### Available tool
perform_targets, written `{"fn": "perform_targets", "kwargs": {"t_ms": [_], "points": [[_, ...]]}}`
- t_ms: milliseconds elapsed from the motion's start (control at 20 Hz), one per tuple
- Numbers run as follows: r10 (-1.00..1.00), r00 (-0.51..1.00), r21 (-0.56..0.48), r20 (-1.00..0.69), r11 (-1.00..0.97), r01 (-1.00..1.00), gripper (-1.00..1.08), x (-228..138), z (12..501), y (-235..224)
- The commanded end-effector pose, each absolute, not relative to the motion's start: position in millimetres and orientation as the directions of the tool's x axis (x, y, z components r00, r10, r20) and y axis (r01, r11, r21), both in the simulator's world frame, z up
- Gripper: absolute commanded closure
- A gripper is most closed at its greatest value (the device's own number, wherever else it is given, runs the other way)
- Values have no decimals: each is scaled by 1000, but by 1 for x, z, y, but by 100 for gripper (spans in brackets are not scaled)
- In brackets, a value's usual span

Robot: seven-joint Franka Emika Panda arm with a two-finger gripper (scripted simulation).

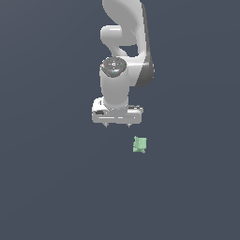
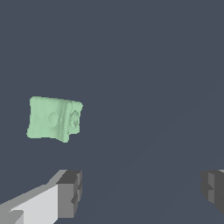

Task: Pick up the object and move it to a goal position.

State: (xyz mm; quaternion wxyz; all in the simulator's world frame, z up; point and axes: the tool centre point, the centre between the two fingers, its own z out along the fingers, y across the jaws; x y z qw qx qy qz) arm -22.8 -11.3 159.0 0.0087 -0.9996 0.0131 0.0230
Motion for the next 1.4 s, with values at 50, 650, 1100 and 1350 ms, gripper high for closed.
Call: {"fn": "perform_targets", "kwargs": {"t_ms": [50, 650, 1100, 1350], "points": [[-26, 999, -17, -47, -1000, -26, -92, -23, 159, -11], [-24, 997, -37, -79, -999, -27, -92, -31, 145, -16], [-41, 997, -30, -71, -999, -43, -92, -25, 139, -3], [-67, 996, -20, -58, -997, -68, -92, -15, 129, 17]]}}
